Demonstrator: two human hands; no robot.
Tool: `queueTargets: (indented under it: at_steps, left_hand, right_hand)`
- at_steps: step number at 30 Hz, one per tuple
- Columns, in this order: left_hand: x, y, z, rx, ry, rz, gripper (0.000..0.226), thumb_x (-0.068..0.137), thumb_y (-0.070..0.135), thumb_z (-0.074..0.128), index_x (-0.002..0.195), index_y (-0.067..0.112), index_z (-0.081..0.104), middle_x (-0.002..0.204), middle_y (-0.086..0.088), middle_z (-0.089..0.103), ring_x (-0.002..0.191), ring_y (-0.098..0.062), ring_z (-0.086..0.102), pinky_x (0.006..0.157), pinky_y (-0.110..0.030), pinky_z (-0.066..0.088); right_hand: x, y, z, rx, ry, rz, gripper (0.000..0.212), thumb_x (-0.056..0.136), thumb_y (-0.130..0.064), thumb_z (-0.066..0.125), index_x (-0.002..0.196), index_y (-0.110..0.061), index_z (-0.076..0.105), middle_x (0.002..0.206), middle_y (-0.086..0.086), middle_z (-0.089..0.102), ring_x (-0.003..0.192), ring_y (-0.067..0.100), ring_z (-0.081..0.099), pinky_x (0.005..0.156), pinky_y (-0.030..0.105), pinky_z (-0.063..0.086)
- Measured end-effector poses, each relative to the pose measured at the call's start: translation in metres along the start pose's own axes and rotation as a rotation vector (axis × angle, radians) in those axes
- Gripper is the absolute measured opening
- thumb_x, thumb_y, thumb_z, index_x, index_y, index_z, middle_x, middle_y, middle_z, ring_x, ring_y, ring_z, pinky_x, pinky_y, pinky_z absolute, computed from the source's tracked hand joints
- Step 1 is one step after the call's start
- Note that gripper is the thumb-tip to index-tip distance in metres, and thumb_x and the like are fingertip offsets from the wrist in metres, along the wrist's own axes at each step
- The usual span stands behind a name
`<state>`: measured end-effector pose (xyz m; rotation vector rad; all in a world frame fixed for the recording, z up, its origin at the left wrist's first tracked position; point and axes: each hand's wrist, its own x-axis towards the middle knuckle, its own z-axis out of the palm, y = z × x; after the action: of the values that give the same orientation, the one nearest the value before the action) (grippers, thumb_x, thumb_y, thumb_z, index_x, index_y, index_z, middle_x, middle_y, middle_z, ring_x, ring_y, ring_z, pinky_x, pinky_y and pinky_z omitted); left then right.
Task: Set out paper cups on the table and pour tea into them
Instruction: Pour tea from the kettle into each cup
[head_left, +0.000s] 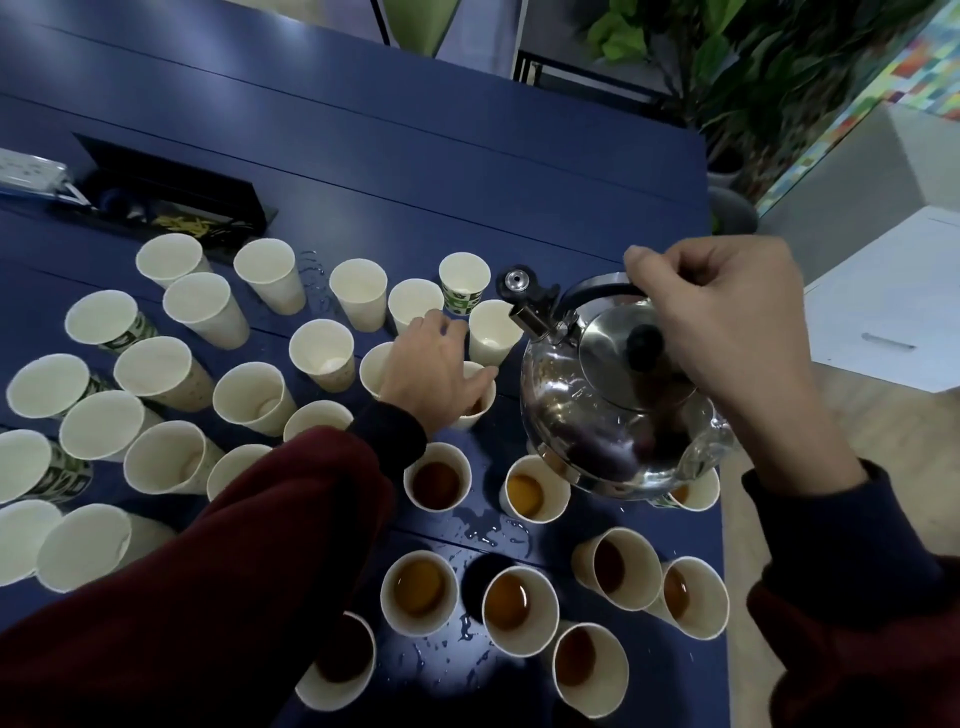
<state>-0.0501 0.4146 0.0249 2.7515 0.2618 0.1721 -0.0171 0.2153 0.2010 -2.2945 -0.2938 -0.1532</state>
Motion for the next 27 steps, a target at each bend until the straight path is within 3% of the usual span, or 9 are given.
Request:
queueTargets:
  at_steps: [5,12,18,21,27]
  left_hand:
    - [0.034,0.010,0.010,0.010,-0.081,-0.001,0.063,0.085,0.052,0.065,0.126,0.005,0.055,0.122,-0.016,0.056,0.109,-0.034,0.054,0.091,-0.048,0.047]
    - [0.062,0.012,0.024,0.058,-0.152,-0.017,0.076,0.077,0.061,0.072,0.127,0.007,0.051,0.123,-0.013,0.056,0.110,-0.030,0.056,0.090,-0.038,0.046]
    - [0.063,0.011,0.031,0.008,-0.110,-0.029,0.063,0.080,0.051,0.072,0.124,0.010,0.055,0.120,-0.010,0.056,0.107,-0.028,0.057,0.082,-0.038,0.048]
    - [0.059,0.009,0.034,-0.063,-0.083,-0.005,0.063,0.075,0.052,0.076,0.119,0.011,0.058,0.115,-0.008,0.059,0.102,-0.026,0.059,0.081,-0.038,0.050]
    - [0.055,0.006,0.036,-0.101,-0.079,0.017,0.065,0.071,0.054,0.079,0.117,0.014,0.058,0.115,-0.006,0.059,0.102,-0.025,0.058,0.079,-0.036,0.047]
  right_hand:
    - [0.019,0.004,0.002,-0.065,0.015,-0.018,0.044,0.089,-0.035,0.066,0.057,-0.006,0.060,0.044,-0.001,0.044,0.047,0.010,0.042,0.050,0.023,0.032]
    - [0.043,0.017,0.008,-0.157,-0.002,0.011,0.044,0.087,-0.039,0.064,0.055,-0.009,0.059,0.041,-0.006,0.046,0.049,0.012,0.046,0.052,0.028,0.032]
    - [0.053,0.024,0.014,-0.191,-0.035,0.011,0.041,0.088,-0.038,0.064,0.062,-0.007,0.067,0.046,0.001,0.052,0.051,0.013,0.049,0.052,0.027,0.035]
    - [0.054,0.027,0.016,-0.203,-0.049,0.019,0.039,0.089,-0.038,0.064,0.064,-0.008,0.070,0.048,0.003,0.057,0.054,0.014,0.053,0.050,0.020,0.035]
    - [0.054,0.028,0.017,-0.232,-0.066,0.036,0.038,0.089,-0.038,0.063,0.059,-0.014,0.067,0.047,-0.001,0.056,0.056,0.014,0.055,0.052,0.026,0.035]
